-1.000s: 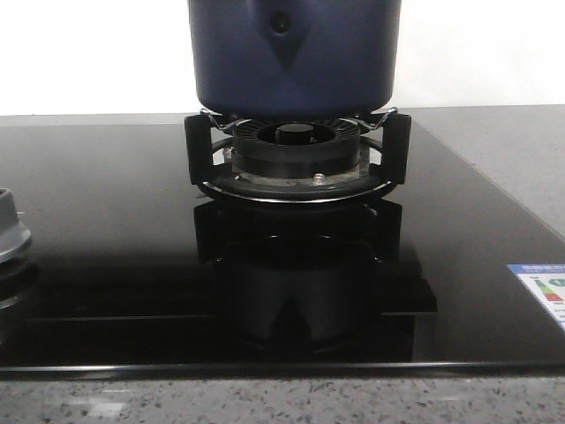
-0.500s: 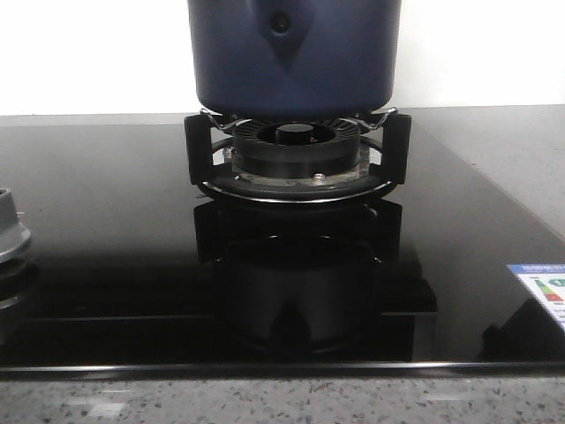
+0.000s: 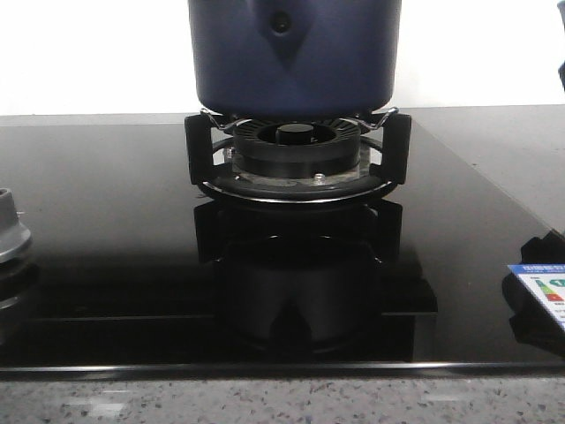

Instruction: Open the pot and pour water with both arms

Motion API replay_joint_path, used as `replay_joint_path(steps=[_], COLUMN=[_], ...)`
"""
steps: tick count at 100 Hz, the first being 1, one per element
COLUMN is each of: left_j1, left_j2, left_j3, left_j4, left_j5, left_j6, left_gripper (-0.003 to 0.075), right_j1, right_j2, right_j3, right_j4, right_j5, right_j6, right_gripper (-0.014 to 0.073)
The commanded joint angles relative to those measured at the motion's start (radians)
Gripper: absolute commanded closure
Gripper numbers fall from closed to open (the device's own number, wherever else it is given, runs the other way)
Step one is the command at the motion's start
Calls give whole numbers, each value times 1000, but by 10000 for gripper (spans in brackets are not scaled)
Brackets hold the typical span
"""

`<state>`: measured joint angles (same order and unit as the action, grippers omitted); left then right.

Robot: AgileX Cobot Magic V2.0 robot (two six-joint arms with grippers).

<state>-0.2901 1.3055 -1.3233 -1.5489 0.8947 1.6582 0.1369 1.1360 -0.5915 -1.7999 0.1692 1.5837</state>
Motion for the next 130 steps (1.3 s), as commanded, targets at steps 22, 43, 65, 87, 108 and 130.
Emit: replay_joint_path(steps=[22,43,65,87,108,130], left_j1=[1,1,1,1,1,1], left_j2=[-30,-30,-30,-30,-30,-30], left_j3=[-33,-33,-33,-33,-33,-33], left_j4=[-96,-96,-96,-96,-96,-96], left_j5=[31,53,53,60,61,61], left_j6=[-7,-8,-8,-14,-14,-14], left_gripper=[513,513,513,513,513,513], right_j1=[-6,-6,-6,-6,-6,-6], right_j2=[43,58,58,58,58,44], right_j3=[-5,-5,-5,-5,-5,-5], right_j4=[-83,-83,-81,-51,-37,-14], right_j5=[66,135,150,141,124,122], right_j6=[43,77,77,77,77,77], right_gripper=[305,302,300,236,99,8])
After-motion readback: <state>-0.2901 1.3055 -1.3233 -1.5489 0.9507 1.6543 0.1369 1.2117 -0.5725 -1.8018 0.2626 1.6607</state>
